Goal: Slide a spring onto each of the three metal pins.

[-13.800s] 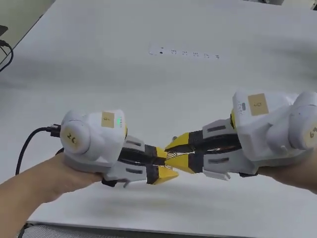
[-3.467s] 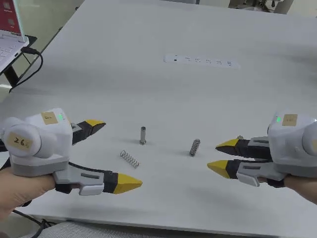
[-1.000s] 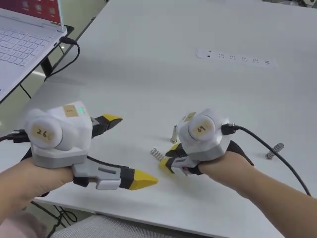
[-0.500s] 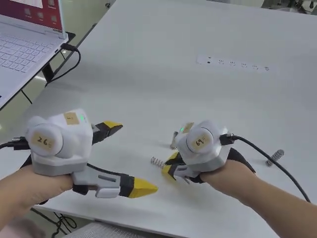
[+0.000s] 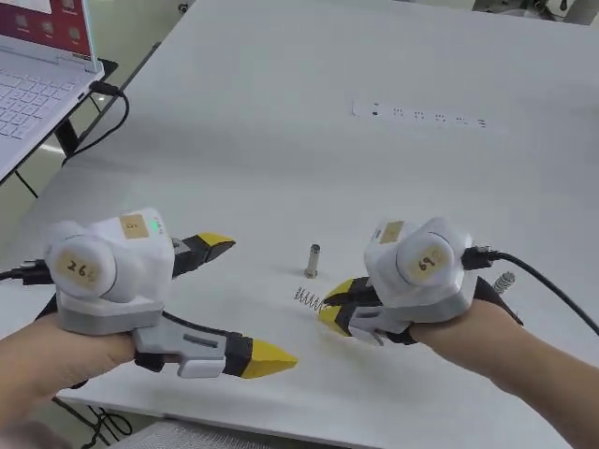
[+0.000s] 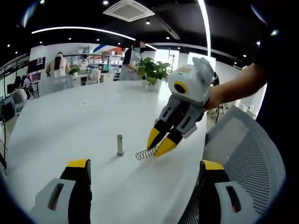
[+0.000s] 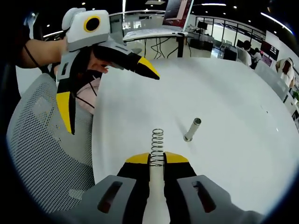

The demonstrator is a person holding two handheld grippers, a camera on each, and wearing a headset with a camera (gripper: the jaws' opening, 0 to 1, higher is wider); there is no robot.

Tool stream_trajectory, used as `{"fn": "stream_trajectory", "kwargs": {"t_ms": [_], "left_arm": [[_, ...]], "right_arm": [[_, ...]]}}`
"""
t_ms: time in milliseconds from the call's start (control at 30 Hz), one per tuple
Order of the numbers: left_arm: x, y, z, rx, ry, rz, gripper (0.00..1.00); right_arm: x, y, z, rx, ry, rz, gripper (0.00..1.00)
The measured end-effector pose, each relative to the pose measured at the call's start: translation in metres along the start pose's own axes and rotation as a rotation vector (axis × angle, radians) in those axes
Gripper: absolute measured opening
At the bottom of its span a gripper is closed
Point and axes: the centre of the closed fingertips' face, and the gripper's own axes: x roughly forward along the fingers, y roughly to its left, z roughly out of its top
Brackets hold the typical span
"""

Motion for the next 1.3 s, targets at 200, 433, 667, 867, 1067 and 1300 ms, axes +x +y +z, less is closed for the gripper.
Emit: {"fn": "stream_trajectory", "kwargs": {"t_ms": [200, 433, 667, 867, 1067, 1300], "left_arm": [[0.01, -0.011, -0.002, -0.005, 0.022, -0.067, 0.82], [0.019, -0.024, 0.002, -0.004, 0.02, -0.135, 0.62], [0.026, -0.03, 0.003, 0.002, 0.034, -0.176, 0.45], [0.029, -0.032, 0.007, 0.014, 0.027, -0.203, 0.36], [0.035, -0.036, 0.01, 0.032, 0.025, -0.235, 0.27], [0.042, -0.039, 0.015, 0.047, 0.007, -0.258, 0.2]], "right_arm": [[-0.013, 0.007, -0.004, -0.052, -0.001, 0.016, 0.07], [-0.021, 0.012, -0.008, -0.088, 0.005, 0.019, 0.07], [-0.027, 0.016, 0.0, -0.137, -0.009, 0.031, 0.07], [-0.029, 0.024, 0.004, -0.247, -0.015, 0.061, 0.07], [-0.031, 0.025, 0.008, -0.282, -0.032, 0.071, 0.07], [-0.038, 0.019, 0.009, -0.291, -0.047, 0.067, 0.07]]}}
